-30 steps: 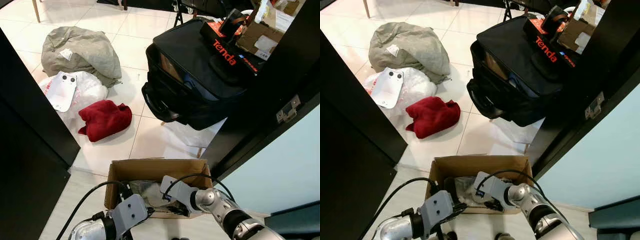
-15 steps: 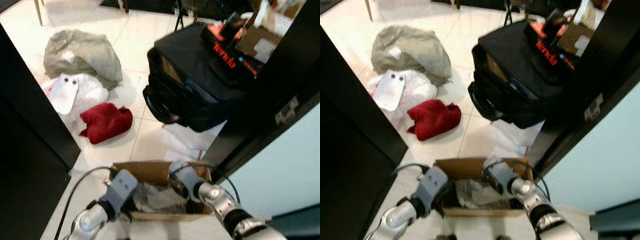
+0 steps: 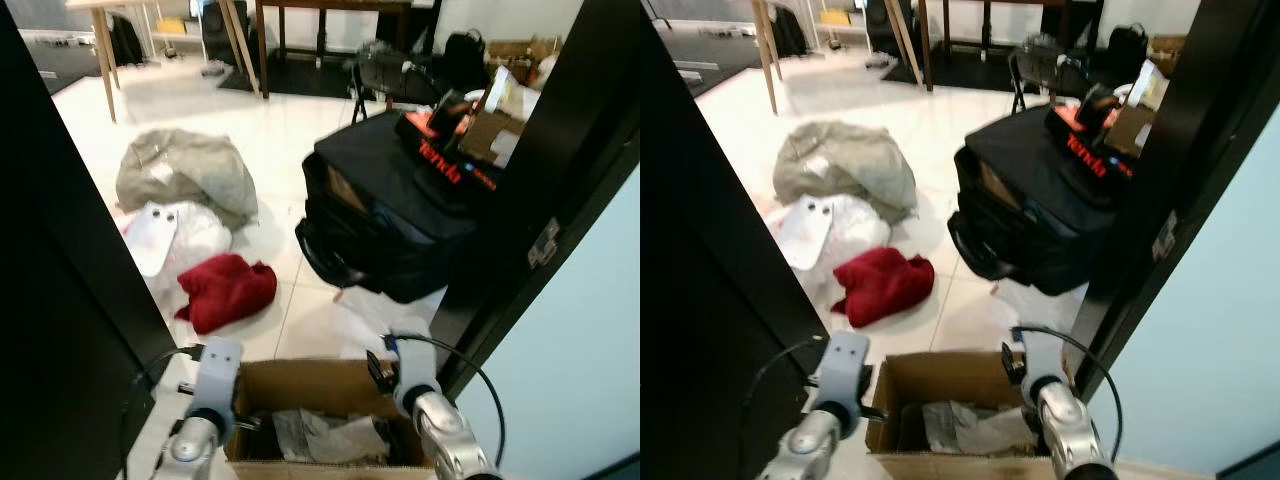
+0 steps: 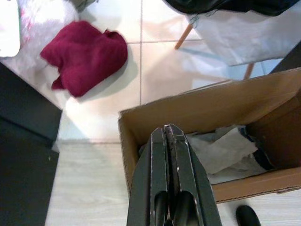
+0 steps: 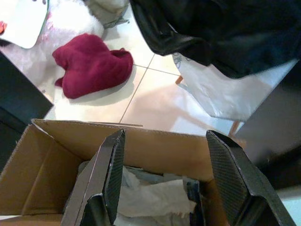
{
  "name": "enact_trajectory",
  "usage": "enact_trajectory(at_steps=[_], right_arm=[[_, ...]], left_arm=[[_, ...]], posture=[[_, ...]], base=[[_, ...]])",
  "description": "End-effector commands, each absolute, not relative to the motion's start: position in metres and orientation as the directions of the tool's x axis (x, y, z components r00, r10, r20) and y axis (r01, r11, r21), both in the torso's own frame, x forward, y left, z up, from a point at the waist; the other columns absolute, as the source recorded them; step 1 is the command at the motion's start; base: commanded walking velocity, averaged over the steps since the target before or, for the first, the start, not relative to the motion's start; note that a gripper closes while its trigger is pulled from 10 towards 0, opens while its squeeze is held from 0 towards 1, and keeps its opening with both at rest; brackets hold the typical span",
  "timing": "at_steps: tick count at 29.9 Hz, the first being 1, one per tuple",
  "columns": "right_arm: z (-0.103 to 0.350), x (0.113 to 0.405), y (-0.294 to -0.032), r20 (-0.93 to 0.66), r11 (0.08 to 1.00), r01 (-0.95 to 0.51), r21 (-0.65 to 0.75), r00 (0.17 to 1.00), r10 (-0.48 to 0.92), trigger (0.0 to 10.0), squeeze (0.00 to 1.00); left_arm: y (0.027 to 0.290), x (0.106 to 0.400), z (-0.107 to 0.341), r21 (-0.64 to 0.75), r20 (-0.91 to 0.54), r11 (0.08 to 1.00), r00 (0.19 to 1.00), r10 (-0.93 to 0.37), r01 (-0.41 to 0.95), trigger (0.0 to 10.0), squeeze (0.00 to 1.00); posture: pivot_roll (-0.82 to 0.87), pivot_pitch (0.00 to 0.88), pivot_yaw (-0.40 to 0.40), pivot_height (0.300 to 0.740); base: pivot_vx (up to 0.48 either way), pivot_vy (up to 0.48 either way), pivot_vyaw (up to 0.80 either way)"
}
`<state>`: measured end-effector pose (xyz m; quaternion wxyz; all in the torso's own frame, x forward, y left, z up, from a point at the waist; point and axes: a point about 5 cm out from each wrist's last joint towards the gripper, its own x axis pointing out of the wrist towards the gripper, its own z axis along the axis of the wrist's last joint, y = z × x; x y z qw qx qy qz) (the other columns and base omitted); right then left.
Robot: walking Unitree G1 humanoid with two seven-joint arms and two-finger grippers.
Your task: Clean up the room
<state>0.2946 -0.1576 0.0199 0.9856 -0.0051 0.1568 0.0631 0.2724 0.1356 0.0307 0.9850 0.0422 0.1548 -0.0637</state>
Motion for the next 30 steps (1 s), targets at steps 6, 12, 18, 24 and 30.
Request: enact_trajectory(at_steps=[6,12,18,24,30], right_arm=[[0.018,0.284,-0.158,-0.312,0.982,-0.168,-0.082,0.94,0.134,10.0,0.0],[0.017,0.28,-0.156,-0.328,0.977,-0.185,-0.108,0.934,0.141,10.0,0.0],[0.012,0.275,-0.157,-0.371,0.982,-0.172,-0.084,0.92,0.129,10.0,0.0],[0.01,0.272,-0.159,-0.383,0.987,-0.147,-0.061,0.917,0.113,10.0,0.0],[0.01,0.269,-0.161,-0.4,0.99,-0.129,-0.052,0.911,0.098,10.0,0.0]], left_arm=[[0.136,0.273,0.028,0.106,-0.312,0.988,0.947,-0.077,0.115,10.0,0.0],[0.138,0.272,0.029,0.126,-0.302,0.987,0.951,-0.062,0.104,10.0,0.0],[0.132,0.269,0.032,0.148,-0.282,0.979,0.955,-0.095,0.141,10.0,0.0],[0.128,0.268,0.032,0.165,-0.277,0.972,0.954,-0.115,0.165,10.0,0.0],[0.125,0.267,0.034,0.176,-0.267,0.967,0.954,-0.135,0.186,10.0,0.0]], posture=[[-0.01,0.044,0.025,0.74],[0.0,0.051,0.009,0.74],[0.0,0.062,0.002,0.74],[0.0,0.062,-0.004,0.74],[0.0,0.061,-0.003,0.74]], base=[[0.0,0.0,0.0],[0.0,0.0,0.0],[0.0,0.0,-0.31],[0.0,0.0,-0.8],[0.0,0.0,-0.8]])
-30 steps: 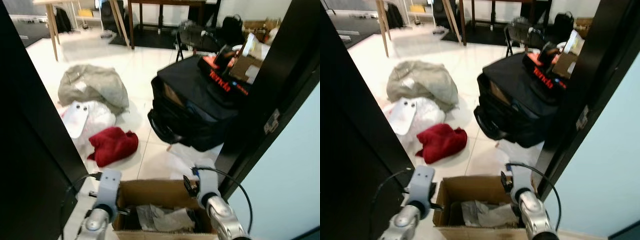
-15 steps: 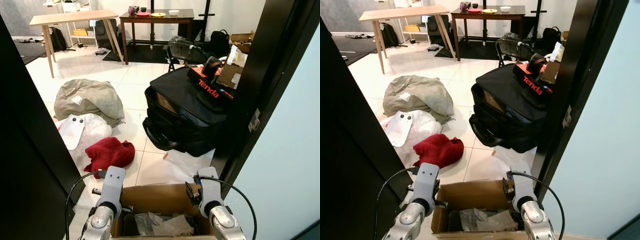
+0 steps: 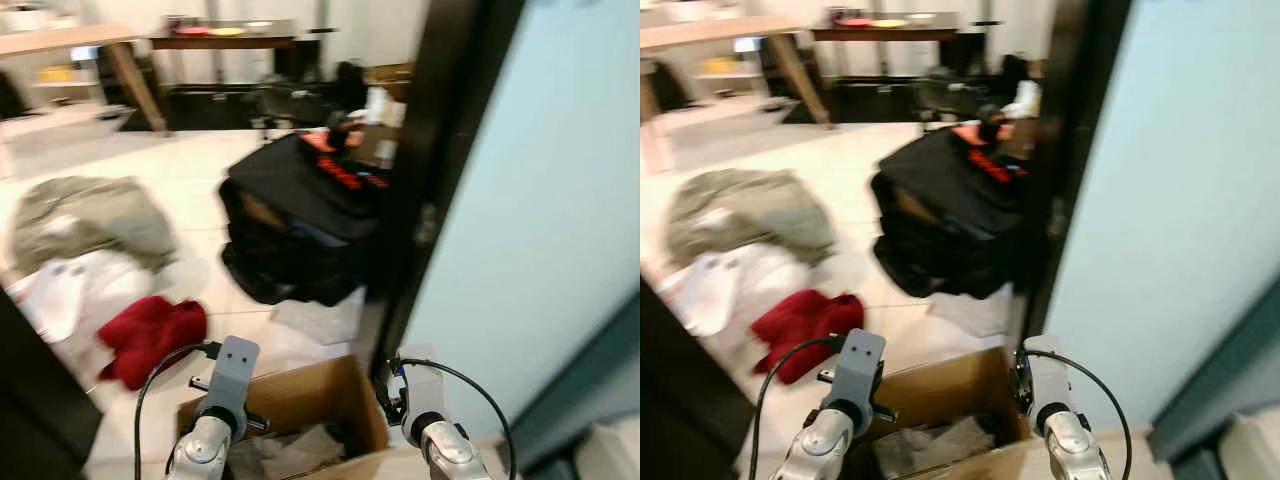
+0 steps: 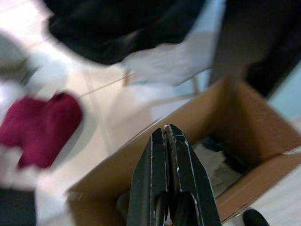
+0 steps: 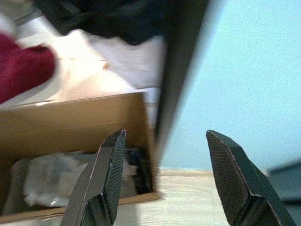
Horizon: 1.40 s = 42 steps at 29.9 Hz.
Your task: Clean up the room
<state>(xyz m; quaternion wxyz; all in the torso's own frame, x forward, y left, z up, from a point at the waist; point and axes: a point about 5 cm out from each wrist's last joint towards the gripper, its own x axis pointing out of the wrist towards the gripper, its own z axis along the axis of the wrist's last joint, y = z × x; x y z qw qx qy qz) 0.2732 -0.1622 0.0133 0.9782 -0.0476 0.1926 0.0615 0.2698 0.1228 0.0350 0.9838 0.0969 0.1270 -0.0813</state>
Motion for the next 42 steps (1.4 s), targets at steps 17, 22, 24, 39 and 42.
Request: enact_trajectory(at_steps=[17,22,24,39,42], right_arm=[[0.01,0.253,-0.167,-0.424,0.988,-0.14,-0.061,0.9,0.102,10.0,0.0],[0.009,0.248,-0.172,-0.423,0.99,-0.115,-0.078,0.903,0.072,10.0,0.0],[0.011,0.249,-0.174,-0.412,0.993,-0.089,-0.083,0.91,0.047,10.0,0.0],[0.017,0.249,-0.171,-0.381,0.994,-0.039,-0.098,0.925,-0.001,10.0,0.0],[0.017,0.249,-0.171,-0.381,0.994,-0.038,-0.101,0.924,-0.004,10.0,0.0]], left_arm=[[0.121,0.265,0.035,0.153,-0.261,0.958,0.945,-0.197,0.242,10.0,0.0],[0.122,0.265,0.036,0.161,-0.249,0.958,0.949,-0.192,0.236,10.0,0.0],[0.123,0.265,0.037,0.146,-0.241,0.964,0.954,-0.181,0.22,10.0,0.0],[0.117,0.262,0.036,0.125,-0.245,0.953,0.94,-0.239,0.275,10.0,0.0],[0.116,0.263,0.036,0.123,-0.241,0.954,0.941,-0.239,0.274,10.0,0.0]], posture=[[0.0,0.063,0.0,0.74],[-0.01,0.063,0.012,0.74],[-0.01,0.06,0.015,0.74],[-0.01,0.059,0.043,0.74],[-0.01,0.059,0.04,0.74]], base=[[0.0,0.0,-0.8],[0.0,0.0,-0.8],[0.0,0.0,-0.8],[0.0,0.0,-0.8],[0.0,0.0,-0.8]])
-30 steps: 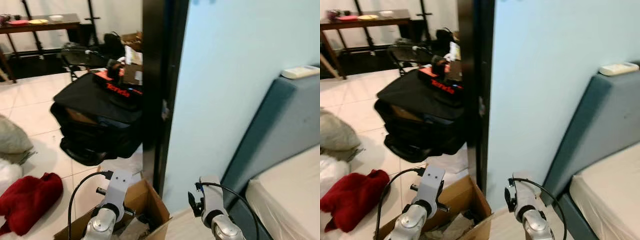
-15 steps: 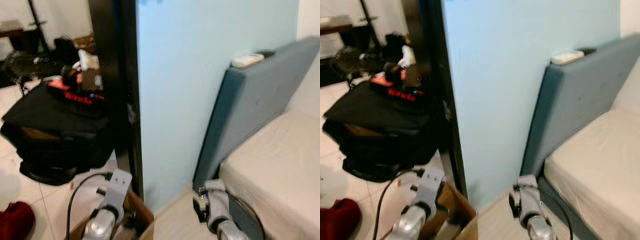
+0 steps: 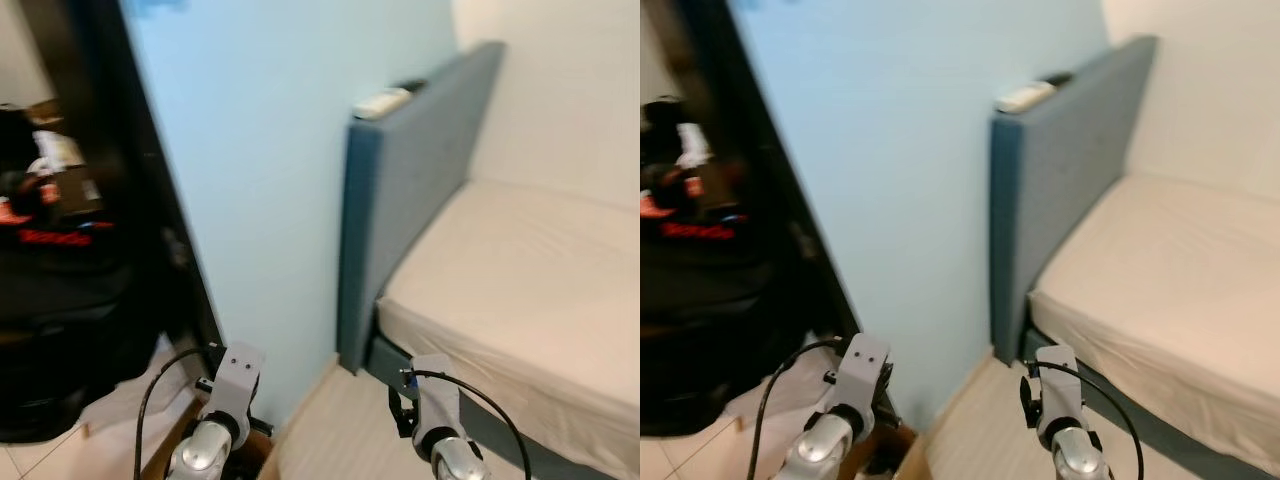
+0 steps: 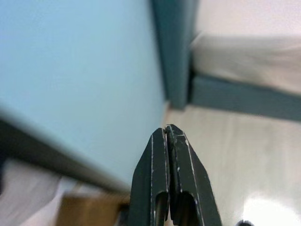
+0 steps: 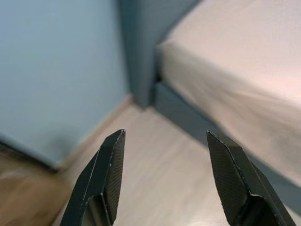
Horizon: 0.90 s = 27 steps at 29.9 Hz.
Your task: Clean up the room
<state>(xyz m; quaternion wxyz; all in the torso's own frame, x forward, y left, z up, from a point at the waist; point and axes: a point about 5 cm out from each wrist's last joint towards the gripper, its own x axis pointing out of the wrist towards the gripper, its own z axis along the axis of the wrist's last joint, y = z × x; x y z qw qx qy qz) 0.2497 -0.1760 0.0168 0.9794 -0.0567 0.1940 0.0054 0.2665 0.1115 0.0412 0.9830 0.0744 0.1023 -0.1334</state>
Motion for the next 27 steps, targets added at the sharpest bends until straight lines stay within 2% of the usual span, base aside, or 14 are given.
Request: enact_trajectory(at_steps=[1,10,17,27], right_arm=[[0.017,0.249,-0.171,-0.379,0.994,-0.04,-0.106,0.926,-0.003,10.0,0.0],[0.024,0.252,-0.172,-0.328,0.988,-0.039,-0.152,0.945,-0.013,10.0,0.0],[0.034,0.255,-0.172,-0.254,0.986,-0.031,-0.162,0.967,-0.011,10.0,0.0],[0.037,0.255,-0.169,-0.231,0.982,-0.055,-0.179,0.973,0.012,10.0,0.0]], left_arm=[[0.117,0.263,0.036,0.122,-0.24,0.957,0.943,-0.23,0.265,10.0,0.0],[0.122,0.266,0.036,0.095,-0.241,0.975,0.955,-0.171,0.199,10.0,0.0],[0.123,0.267,0.039,0.08,-0.219,0.979,0.961,-0.167,0.189,10.0,0.0],[0.119,0.267,0.047,0.032,-0.166,0.981,0.969,-0.185,0.193,10.0,0.0]], posture=[[-0.02,0.058,0.039,0.74],[-0.02,0.062,0.038,0.74],[-0.02,0.063,0.039,0.74],[-0.02,0.065,0.034,0.74]], base=[[0.0,0.0,-0.8],[0.0,0.0,-0.8],[0.0,0.0,-0.8],[0.0,0.0,-0.8]])
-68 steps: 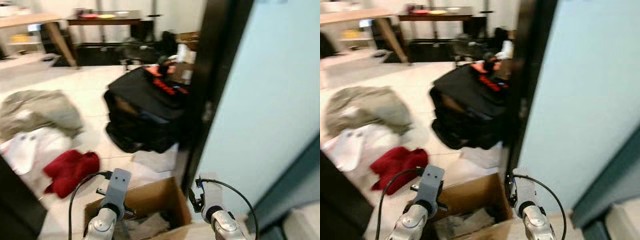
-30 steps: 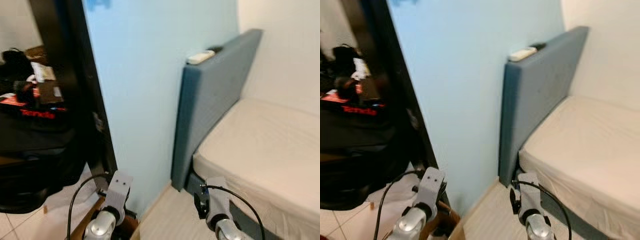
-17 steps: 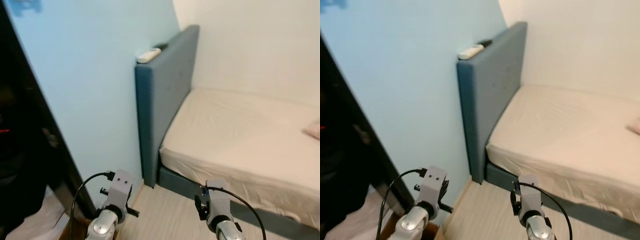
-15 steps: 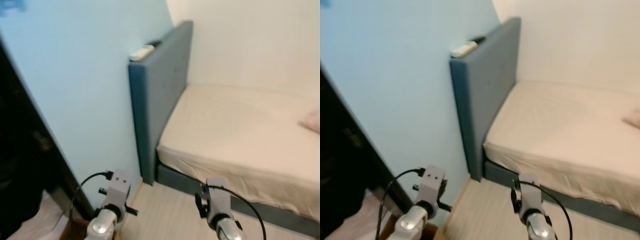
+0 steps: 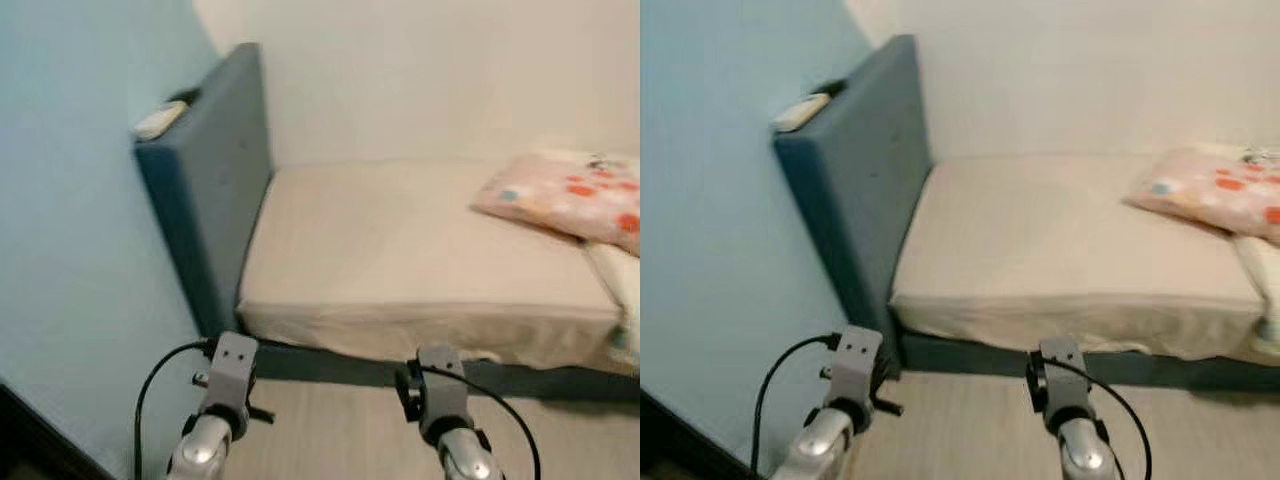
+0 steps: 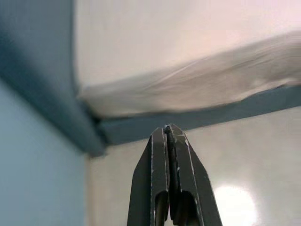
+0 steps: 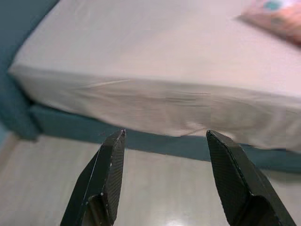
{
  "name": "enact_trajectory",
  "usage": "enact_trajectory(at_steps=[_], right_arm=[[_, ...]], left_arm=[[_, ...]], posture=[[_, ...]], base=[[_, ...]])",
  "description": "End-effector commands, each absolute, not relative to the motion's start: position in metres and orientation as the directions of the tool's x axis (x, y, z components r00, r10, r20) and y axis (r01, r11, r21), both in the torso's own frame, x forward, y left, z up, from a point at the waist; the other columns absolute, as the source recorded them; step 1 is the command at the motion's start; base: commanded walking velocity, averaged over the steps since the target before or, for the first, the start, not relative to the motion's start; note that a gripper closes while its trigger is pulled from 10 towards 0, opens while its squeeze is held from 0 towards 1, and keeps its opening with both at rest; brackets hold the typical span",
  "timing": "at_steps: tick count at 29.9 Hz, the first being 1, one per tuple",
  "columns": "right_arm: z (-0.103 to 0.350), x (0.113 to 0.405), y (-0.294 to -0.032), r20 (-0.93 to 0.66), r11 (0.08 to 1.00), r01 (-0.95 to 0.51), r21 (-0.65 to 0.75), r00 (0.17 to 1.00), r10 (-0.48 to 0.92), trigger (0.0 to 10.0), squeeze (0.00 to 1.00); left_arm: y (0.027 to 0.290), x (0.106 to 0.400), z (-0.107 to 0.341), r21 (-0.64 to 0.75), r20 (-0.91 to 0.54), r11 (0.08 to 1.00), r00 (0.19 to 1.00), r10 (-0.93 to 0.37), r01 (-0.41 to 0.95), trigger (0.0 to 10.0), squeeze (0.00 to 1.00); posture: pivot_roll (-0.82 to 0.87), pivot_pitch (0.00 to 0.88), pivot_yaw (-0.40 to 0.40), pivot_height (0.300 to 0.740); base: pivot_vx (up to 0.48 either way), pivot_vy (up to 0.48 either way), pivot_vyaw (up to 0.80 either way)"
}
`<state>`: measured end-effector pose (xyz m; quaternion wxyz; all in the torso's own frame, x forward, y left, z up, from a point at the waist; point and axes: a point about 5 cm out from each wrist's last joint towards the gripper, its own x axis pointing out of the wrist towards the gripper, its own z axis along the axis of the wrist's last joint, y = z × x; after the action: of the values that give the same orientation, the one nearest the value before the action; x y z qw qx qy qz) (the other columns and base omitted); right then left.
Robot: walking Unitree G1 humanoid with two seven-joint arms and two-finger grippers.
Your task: Clean up the room
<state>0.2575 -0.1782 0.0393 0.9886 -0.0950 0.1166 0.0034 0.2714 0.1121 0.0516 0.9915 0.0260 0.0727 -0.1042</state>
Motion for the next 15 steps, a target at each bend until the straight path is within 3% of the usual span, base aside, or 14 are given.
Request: enact_trajectory(at_steps=[1,15], right_arm=[[0.0373,0.255,-0.1695,-0.23,0.982,-0.056,-0.18,0.973,0.013,10.0,0.0],[0.036,0.2552,-0.1682,-0.231,0.981,-0.065,-0.183,0.973,0.021,10.0,0.0]], left_arm=[[0.1184,0.2673,0.0474,0.026,-0.161,0.98,0.968,-0.191,0.198,10.0,0.0],[0.1146,0.2661,0.05,0.015,-0.141,0.973,0.964,-0.225,0.229,10.0,0.0]], posture=[[-0.02,0.065,0.034,0.74],[-0.02,0.059,0.029,0.74]], base=[[0.0,0.0,-0.8],[0.0,0.0,-0.8]])
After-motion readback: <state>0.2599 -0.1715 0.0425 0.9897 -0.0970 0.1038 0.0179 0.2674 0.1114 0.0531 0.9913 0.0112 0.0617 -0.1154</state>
